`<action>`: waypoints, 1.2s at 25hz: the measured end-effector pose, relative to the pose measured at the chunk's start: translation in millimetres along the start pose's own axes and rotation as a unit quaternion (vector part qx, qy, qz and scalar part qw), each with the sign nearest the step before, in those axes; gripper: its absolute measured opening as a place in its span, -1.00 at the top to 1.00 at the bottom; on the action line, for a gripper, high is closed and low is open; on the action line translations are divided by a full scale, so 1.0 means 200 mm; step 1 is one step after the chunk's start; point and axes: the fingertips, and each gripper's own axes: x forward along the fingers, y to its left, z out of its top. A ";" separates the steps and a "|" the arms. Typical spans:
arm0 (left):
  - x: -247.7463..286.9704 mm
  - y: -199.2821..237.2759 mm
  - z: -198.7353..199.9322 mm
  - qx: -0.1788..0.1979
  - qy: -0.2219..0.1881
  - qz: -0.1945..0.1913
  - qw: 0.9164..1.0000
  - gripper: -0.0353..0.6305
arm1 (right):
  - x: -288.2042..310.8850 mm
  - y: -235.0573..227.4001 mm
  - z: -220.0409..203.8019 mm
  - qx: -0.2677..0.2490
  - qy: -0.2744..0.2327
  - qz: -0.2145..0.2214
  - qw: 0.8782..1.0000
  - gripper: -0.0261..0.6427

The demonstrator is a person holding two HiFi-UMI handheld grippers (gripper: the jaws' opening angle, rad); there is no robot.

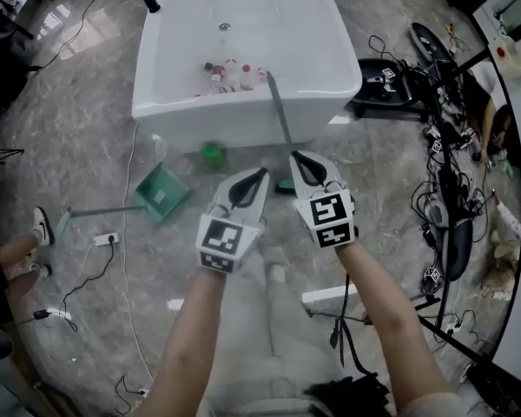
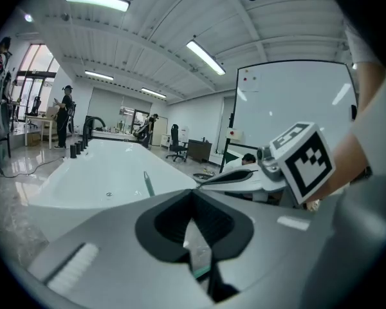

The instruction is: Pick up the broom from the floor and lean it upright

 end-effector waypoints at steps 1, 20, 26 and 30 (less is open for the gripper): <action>-0.02 -0.04 0.04 0.005 -0.007 -0.003 1.000 0.90 | -0.06 0.03 0.04 -0.006 -0.010 0.005 1.000 0.91; -0.43 -0.33 0.65 0.057 -0.092 0.016 0.994 0.90 | -0.84 0.25 0.59 -0.001 -0.148 0.007 0.989 0.92; -0.49 -0.39 0.84 0.079 -0.113 0.016 0.990 0.90 | -0.97 0.27 0.78 -0.018 -0.181 0.005 0.983 0.92; -0.52 -0.38 0.92 0.079 -0.113 0.029 0.990 0.90 | -0.98 0.24 0.82 -0.011 -0.185 0.002 0.983 0.92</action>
